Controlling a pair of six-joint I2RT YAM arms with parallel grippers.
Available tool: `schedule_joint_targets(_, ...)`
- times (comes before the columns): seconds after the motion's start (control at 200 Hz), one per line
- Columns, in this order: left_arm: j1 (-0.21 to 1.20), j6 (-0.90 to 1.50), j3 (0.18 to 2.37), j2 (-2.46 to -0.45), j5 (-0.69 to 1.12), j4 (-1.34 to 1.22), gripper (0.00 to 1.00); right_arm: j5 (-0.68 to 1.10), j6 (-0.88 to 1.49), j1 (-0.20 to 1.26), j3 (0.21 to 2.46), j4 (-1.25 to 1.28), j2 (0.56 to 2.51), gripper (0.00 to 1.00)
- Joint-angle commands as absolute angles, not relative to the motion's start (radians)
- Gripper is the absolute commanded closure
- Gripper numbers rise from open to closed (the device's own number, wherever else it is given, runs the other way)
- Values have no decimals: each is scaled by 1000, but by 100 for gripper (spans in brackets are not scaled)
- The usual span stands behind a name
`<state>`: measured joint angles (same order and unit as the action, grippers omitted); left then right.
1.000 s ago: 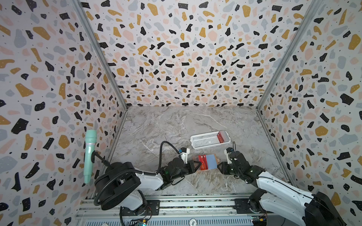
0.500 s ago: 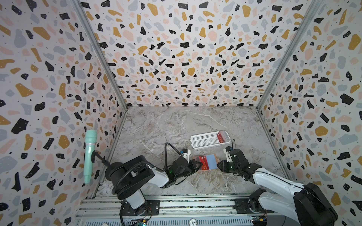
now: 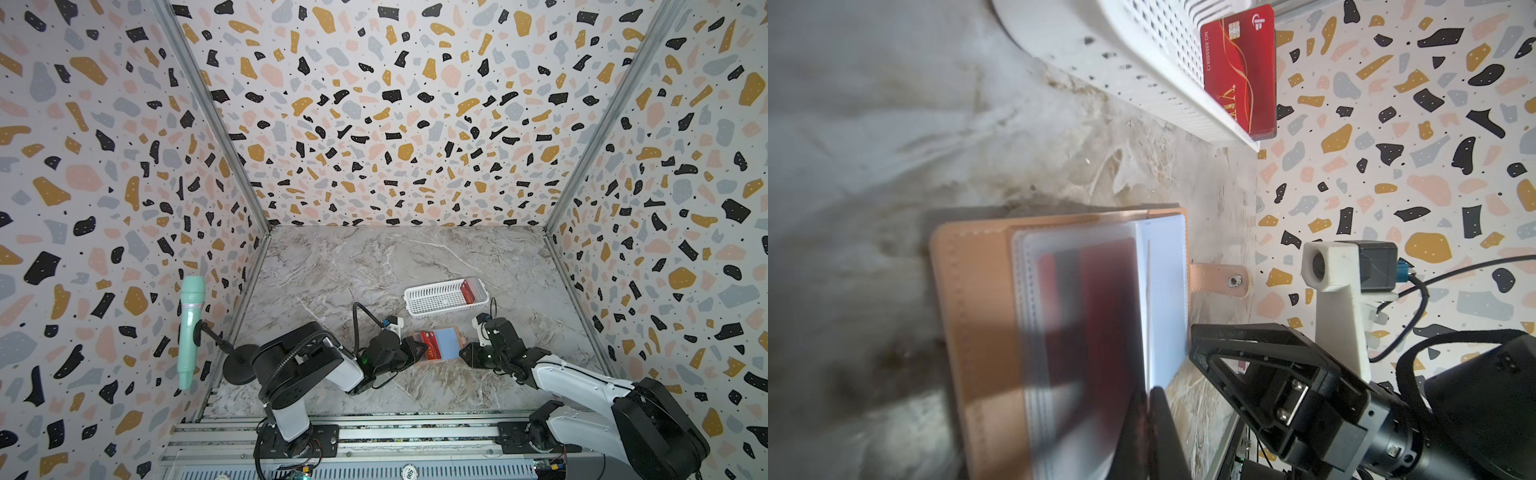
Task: Insert credit cards into a card holder
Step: Insert the credit card into the card slot.
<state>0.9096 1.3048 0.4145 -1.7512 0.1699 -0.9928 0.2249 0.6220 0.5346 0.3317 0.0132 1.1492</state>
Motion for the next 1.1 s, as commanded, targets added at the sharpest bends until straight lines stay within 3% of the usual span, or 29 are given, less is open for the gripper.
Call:
schedule_joint_targets(0.0,896,1307,430,-1766,198,-1056,100,224,608,532,324,2,1158,73)
schedule_joint_targets(1.091,867,1312,459,-1825,267,-1064,100,224,586,533,319,-23,1170,76)
